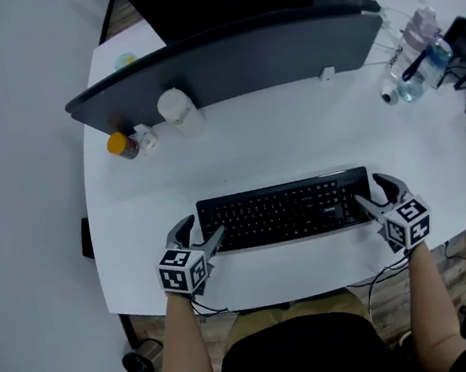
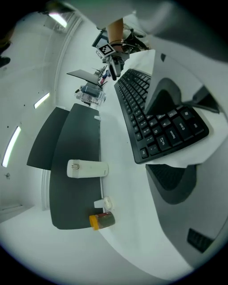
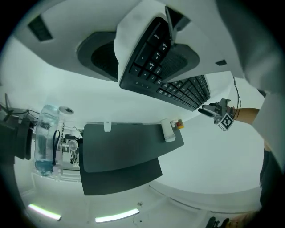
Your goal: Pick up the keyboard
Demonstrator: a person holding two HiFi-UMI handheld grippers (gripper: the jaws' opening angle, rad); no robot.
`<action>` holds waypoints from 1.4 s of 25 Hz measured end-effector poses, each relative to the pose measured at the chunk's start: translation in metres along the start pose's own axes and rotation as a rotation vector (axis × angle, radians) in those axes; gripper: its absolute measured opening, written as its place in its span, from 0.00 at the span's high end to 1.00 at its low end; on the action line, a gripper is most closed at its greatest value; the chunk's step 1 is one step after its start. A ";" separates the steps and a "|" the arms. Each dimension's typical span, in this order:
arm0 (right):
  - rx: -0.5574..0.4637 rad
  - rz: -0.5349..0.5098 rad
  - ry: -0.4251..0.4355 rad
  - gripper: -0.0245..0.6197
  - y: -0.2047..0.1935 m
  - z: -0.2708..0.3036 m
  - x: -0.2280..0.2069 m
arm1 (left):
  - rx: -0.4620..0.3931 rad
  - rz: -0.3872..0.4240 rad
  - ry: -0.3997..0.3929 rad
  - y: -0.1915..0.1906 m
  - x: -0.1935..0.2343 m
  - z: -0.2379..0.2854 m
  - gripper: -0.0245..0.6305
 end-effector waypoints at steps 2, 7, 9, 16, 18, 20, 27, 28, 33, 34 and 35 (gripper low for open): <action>0.029 0.028 -0.003 0.53 -0.011 0.003 -0.003 | 0.032 -0.040 -0.022 -0.007 0.002 0.003 0.43; 0.036 0.154 -0.005 0.53 -0.024 0.004 -0.010 | 0.111 -0.098 -0.076 -0.020 0.003 0.008 0.42; 0.044 0.178 0.000 0.53 -0.025 0.005 -0.011 | 0.120 -0.125 -0.081 -0.023 0.004 0.009 0.42; 0.084 0.266 0.015 0.53 -0.027 0.009 -0.014 | 0.108 -0.165 -0.093 -0.024 0.009 0.009 0.42; 0.085 0.265 0.015 0.53 -0.027 0.009 -0.015 | 0.102 -0.174 -0.093 -0.024 0.010 0.008 0.43; 0.088 0.268 0.019 0.53 -0.026 0.010 -0.015 | 0.110 -0.164 -0.093 -0.023 0.010 0.008 0.43; 0.117 0.360 0.068 0.62 -0.023 0.016 -0.008 | 0.223 -0.134 -0.099 -0.017 0.006 0.015 0.47; 0.116 0.359 0.065 0.62 -0.023 0.016 -0.008 | 0.218 -0.136 -0.095 -0.017 0.006 0.015 0.47; 0.113 0.366 0.060 0.62 -0.023 0.016 -0.008 | 0.189 -0.140 -0.082 -0.018 0.005 0.014 0.47; 0.112 0.369 0.060 0.62 -0.023 0.017 -0.008 | 0.186 -0.140 -0.081 -0.019 0.005 0.013 0.48; 0.111 0.372 0.059 0.62 -0.022 0.017 -0.008 | 0.183 -0.140 -0.078 -0.019 0.005 0.012 0.48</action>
Point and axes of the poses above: the fingertips, and each gripper's own axes: z forward along the fingers, x to its left, y out of its top, the point moved 8 cm from there along -z, backward along the fingers, and after that the axes turned 9 degrees about -x, right-handed, at the moved point
